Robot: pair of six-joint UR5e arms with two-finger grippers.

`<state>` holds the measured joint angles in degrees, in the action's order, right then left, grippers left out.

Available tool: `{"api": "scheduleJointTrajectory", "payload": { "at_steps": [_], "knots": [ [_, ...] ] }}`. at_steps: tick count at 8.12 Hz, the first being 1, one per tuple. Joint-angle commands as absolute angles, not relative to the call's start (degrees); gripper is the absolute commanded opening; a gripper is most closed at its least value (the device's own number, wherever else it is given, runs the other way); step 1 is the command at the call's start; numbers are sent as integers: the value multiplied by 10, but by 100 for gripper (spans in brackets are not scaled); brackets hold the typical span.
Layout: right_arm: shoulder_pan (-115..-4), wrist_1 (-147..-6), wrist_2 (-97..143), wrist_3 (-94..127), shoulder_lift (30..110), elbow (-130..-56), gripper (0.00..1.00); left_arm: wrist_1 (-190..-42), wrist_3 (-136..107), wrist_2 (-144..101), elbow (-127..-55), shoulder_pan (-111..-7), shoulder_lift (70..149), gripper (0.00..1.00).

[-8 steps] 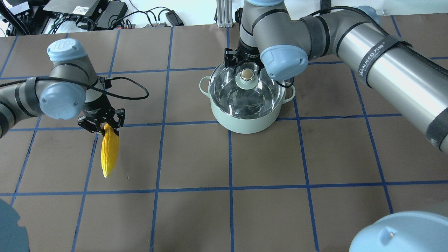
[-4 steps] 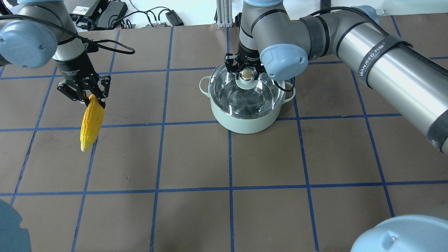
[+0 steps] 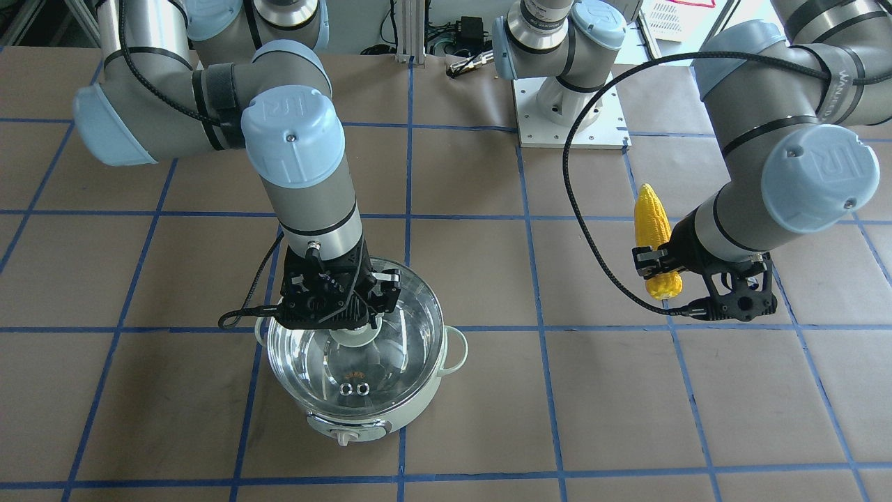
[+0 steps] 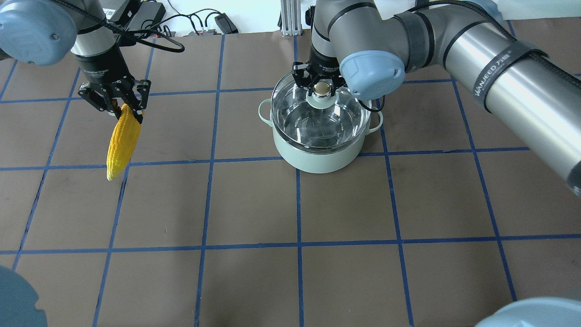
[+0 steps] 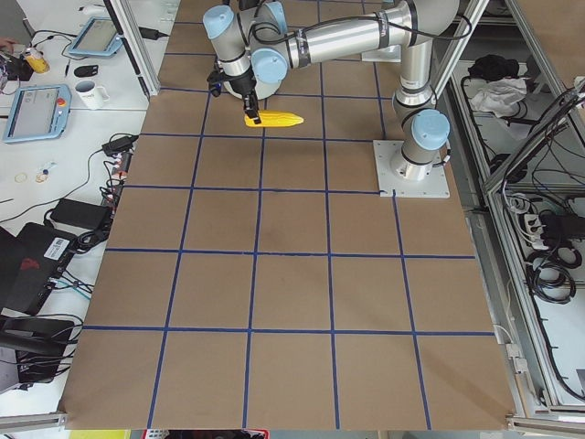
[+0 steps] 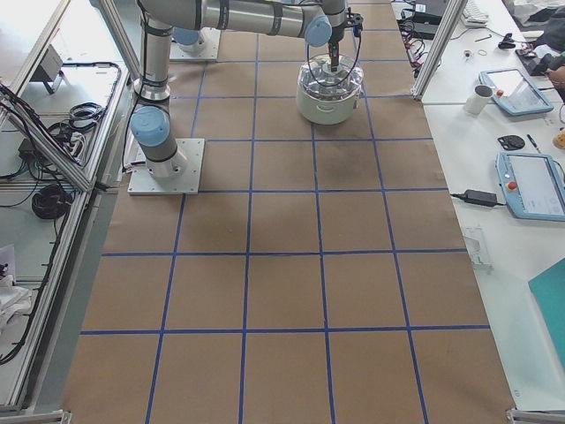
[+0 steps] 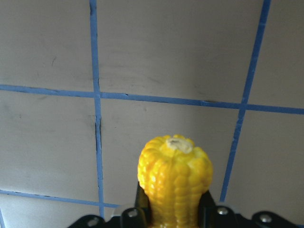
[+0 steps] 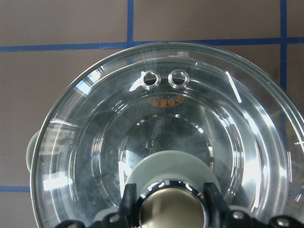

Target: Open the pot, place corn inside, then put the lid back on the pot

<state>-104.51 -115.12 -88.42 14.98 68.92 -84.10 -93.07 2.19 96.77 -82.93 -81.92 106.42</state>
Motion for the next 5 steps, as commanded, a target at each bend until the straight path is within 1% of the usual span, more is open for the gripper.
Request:
{"api": "scheduleJointTrajectory", "payload": {
  "at_steps": [1, 3, 5],
  "knots": [
    [-1029, -1047, -897, 98, 791, -840, 17, -933, 19, 957, -762, -873, 1064, 0],
    [-1005, -958, -890, 79, 855, -840, 18, -927, 14, 948, -727, -906, 1069, 0],
    [-957, -881, -891, 28, 898, -841, 17, -917, 11, 916, -684, -966, 1074, 0]
  ]
}}
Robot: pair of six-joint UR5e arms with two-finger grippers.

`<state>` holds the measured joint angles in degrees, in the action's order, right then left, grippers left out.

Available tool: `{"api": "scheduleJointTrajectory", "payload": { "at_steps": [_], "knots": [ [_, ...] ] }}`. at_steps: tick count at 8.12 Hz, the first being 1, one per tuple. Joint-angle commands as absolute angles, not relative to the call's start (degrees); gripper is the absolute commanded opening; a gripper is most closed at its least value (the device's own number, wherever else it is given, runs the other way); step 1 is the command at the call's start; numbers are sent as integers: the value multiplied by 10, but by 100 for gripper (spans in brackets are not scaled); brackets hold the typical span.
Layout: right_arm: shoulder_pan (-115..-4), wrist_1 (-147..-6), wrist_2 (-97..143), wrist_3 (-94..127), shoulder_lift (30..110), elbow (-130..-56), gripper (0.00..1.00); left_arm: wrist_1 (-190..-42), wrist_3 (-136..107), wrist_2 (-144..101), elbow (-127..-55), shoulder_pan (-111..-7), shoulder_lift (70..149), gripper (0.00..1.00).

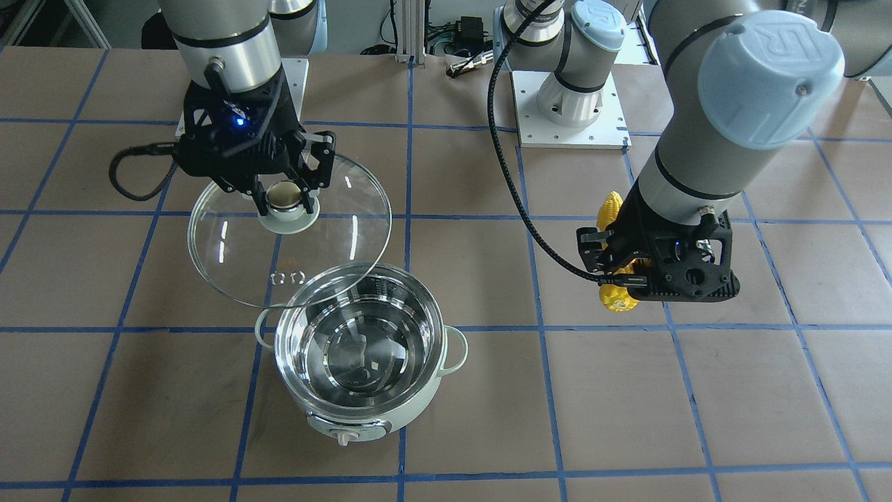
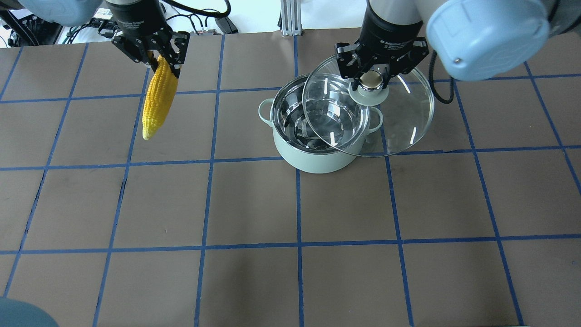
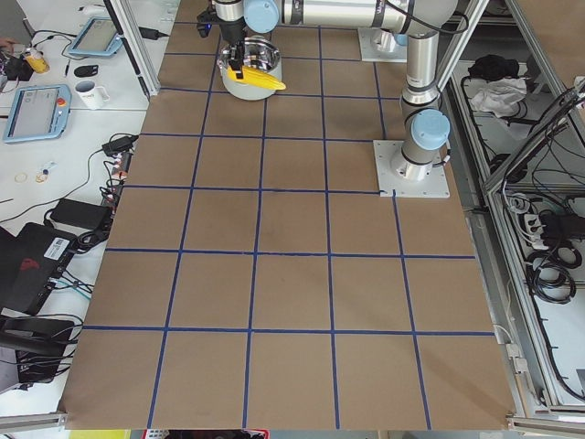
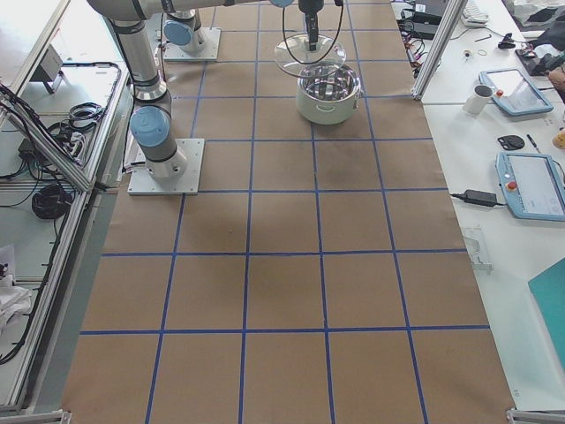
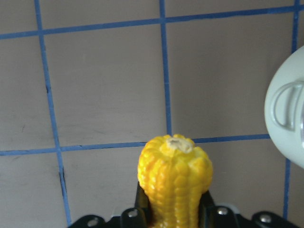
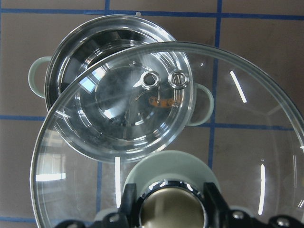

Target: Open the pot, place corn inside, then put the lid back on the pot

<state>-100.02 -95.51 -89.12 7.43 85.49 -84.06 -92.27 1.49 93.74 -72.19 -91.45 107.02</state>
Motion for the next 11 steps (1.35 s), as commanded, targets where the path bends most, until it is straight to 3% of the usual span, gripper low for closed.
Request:
{"api": "scheduleJointTrajectory", "payload": {
  "at_steps": [1, 8, 11],
  "knots": [
    [-920, -854, -891, -19, 912, -842, 17, -916, -26, 900, -676, -980, 1077, 0],
    [-890, -838, -892, -69, 918, -848, 17, -744, -192, 865, -659, -1089, 1210, 0],
    [-890, -838, -896, -68, 919, -848, 17, -696, -217, 863, -658, -1105, 1231, 0]
  ]
}}
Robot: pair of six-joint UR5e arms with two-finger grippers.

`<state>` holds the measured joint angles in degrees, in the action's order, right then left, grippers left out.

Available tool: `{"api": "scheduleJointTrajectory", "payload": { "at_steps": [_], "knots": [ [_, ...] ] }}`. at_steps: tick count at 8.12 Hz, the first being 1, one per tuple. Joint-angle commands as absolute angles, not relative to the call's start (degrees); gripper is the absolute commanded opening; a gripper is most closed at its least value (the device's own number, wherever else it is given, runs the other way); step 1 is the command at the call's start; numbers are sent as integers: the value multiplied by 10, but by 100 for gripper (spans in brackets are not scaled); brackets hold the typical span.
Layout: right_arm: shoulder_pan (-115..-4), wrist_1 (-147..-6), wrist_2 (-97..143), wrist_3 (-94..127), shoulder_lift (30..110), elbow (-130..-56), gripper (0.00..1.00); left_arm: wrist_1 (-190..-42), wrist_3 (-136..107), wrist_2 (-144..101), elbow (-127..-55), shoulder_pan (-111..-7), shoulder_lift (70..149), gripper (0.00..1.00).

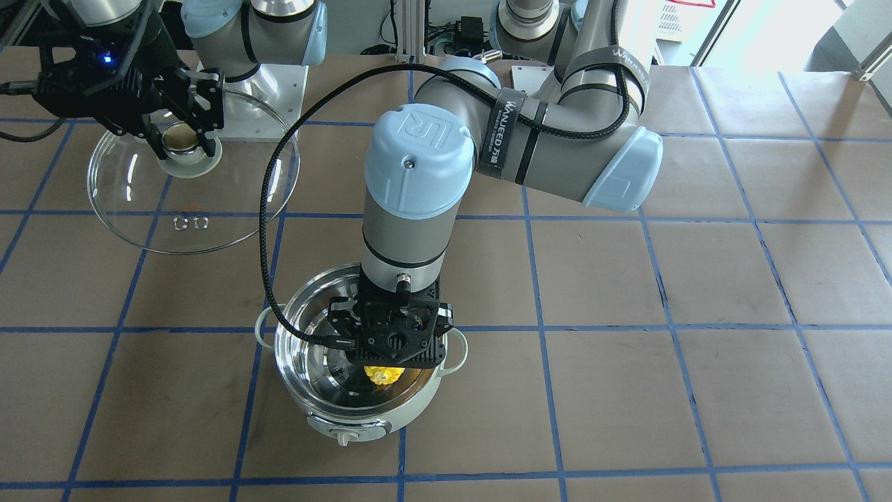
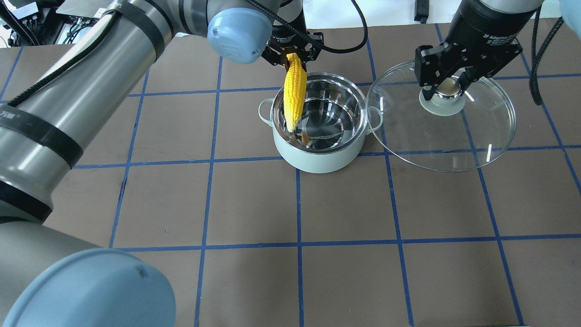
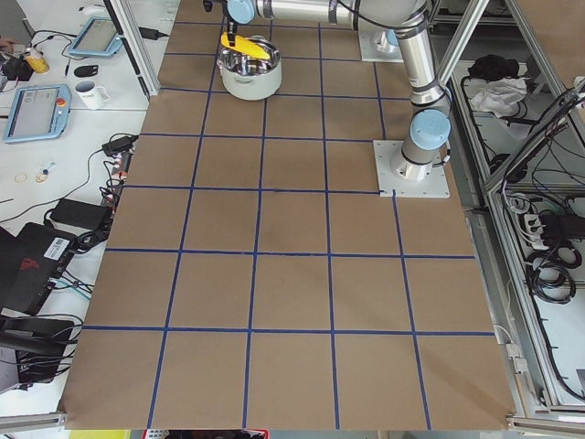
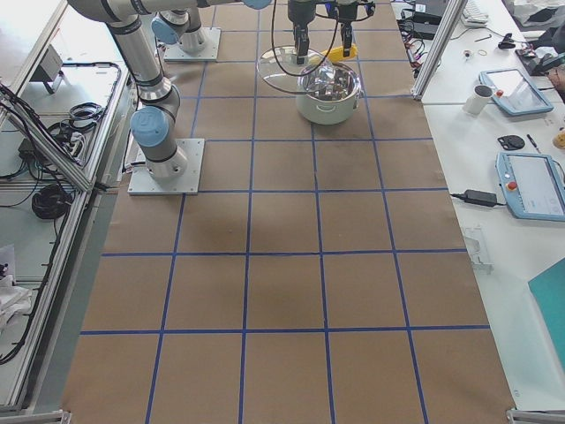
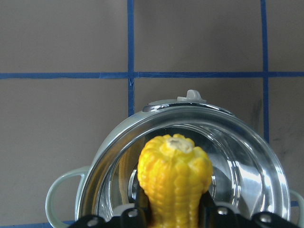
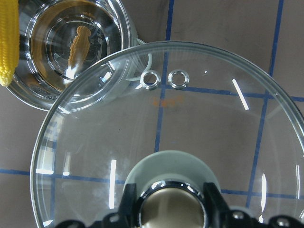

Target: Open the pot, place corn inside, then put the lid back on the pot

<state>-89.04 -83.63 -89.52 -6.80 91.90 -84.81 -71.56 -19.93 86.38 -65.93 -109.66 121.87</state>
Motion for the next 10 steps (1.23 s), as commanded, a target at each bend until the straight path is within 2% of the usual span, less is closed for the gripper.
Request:
{"api": "scheduleJointTrajectory", "payload": {
  "at_steps": [1, 6, 7, 9, 10],
  "knots": [
    [-891, -838, -896, -67, 920, -849, 17, -692, -227, 862, -658, -1108, 1242, 0],
    [-892, -843, -894, -71, 920, -849, 17, -681, -227, 840, -660, -1115, 1259, 0],
    [-891, -845, -895, -72, 920, -849, 17, -661, -227, 837, -660, -1115, 1263, 15],
    [-893, -843, -896, -72, 920, -850, 18, -657, -228, 793, -664, -1115, 1263, 54],
    [-893, -843, -895, -72, 920, -850, 18, -657, -229, 791, -665, -1115, 1263, 54]
  ]
}}
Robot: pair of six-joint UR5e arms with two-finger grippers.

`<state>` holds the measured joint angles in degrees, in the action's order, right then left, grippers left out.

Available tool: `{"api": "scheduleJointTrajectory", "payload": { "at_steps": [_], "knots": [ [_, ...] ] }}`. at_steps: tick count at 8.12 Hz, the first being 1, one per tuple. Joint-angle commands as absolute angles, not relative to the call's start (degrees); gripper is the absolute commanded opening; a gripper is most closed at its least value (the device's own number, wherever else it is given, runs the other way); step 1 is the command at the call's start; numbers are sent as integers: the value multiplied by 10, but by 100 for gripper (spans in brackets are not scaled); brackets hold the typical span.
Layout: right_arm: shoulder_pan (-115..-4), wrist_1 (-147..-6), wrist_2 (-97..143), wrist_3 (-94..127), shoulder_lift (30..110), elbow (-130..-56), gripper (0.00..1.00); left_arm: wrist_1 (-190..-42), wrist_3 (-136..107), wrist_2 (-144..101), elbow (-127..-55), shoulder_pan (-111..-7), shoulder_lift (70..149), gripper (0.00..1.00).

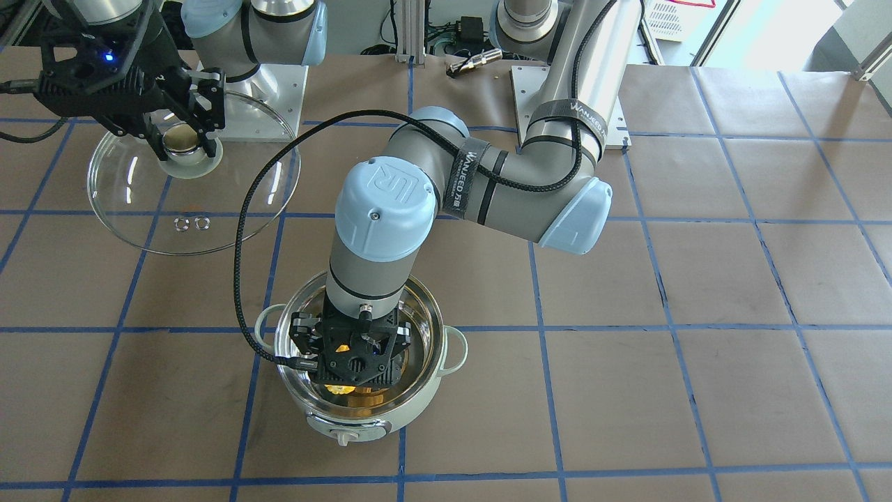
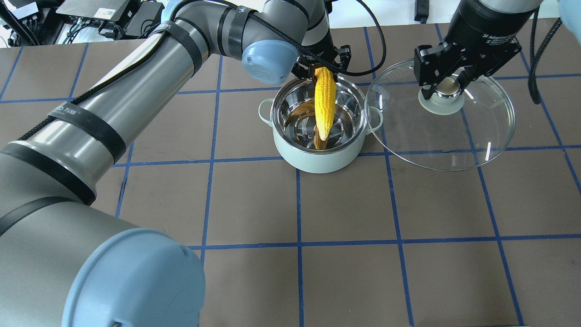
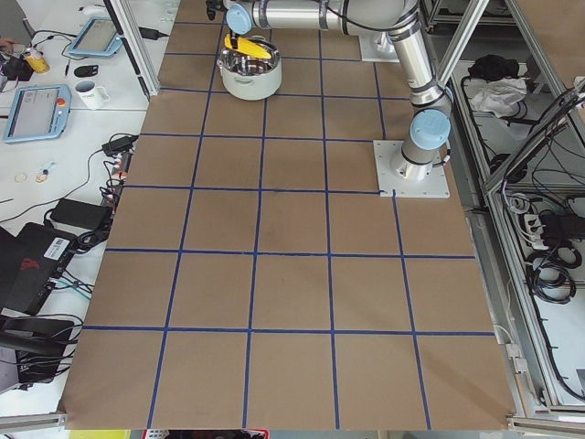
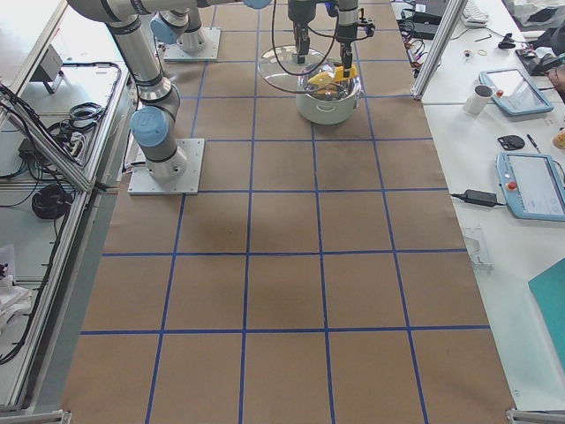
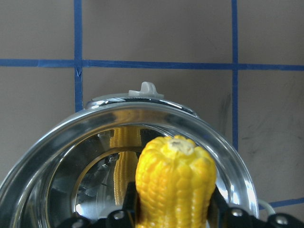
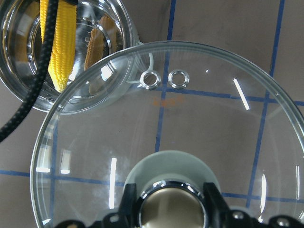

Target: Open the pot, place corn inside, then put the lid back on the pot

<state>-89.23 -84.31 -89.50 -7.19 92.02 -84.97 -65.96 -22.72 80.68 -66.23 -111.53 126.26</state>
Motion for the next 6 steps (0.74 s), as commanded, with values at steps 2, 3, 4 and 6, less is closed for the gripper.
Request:
{"api": "scheduleJointTrajectory", "payload": {
  "at_steps": [2, 3, 4, 6],
  "knots": [
    [-893, -845, -896, -73, 920, -852, 17, -657, -230, 791, -665, -1115, 1261, 62],
    [-893, -845, -896, -76, 920, -852, 17, -657, -227, 792, -664, -1115, 1259, 66],
    [-893, -845, -896, -76, 920, -852, 17, -657, -225, 793, -662, -1114, 1257, 72],
    [-894, -846, -896, -69, 913, -853, 13, -663, -223, 794, -660, -1107, 1243, 85]
  ]
}}
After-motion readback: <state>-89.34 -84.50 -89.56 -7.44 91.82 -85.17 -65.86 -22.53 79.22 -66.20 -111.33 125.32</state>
